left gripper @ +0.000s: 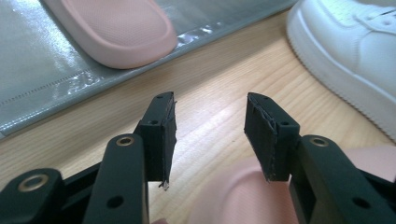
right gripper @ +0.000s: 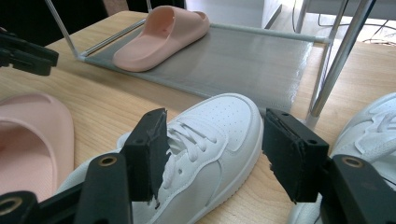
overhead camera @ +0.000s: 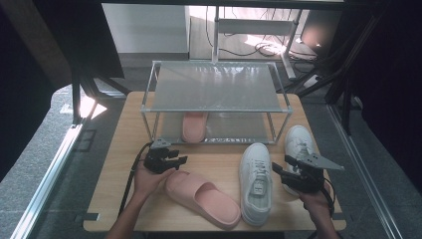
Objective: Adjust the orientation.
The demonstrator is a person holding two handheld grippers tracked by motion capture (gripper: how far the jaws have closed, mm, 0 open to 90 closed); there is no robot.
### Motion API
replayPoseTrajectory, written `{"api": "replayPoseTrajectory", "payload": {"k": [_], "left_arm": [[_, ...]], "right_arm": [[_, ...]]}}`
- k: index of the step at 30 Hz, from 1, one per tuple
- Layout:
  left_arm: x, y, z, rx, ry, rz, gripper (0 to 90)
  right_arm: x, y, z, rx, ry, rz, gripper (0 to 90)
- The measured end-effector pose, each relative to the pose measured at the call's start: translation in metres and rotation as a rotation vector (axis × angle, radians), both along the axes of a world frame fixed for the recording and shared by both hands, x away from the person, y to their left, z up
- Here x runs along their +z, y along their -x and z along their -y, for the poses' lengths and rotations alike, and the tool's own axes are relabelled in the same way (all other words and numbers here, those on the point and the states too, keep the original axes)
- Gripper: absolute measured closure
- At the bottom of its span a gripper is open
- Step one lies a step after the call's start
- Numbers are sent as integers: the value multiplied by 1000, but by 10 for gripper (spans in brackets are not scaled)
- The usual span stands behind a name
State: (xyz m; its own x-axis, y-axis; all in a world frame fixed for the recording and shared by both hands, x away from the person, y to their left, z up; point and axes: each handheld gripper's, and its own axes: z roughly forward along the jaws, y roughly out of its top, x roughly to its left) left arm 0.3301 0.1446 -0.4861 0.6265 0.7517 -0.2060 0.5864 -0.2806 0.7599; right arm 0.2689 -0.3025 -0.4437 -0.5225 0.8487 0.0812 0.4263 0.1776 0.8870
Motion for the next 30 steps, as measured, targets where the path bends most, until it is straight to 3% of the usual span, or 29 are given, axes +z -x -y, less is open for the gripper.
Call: {"api": "replayPoseTrajectory", "payload": {"k": [8, 19, 23, 30], "left_arm": [[5, 13, -2, 27, 22, 35, 652], [9, 26, 10, -25, -2, 49, 813], [7, 26, 12, -21, -14, 46, 887], [12, 33, 22, -62, -7, 51, 900]], "right_arm": [[-1, 0, 0, 0, 1, -4, 413], [-3, -2, -3, 9, 6, -13, 413], [-3, -2, -4, 12, 5, -10, 413], [-4, -3, -4, 9, 3, -15, 413]]}}
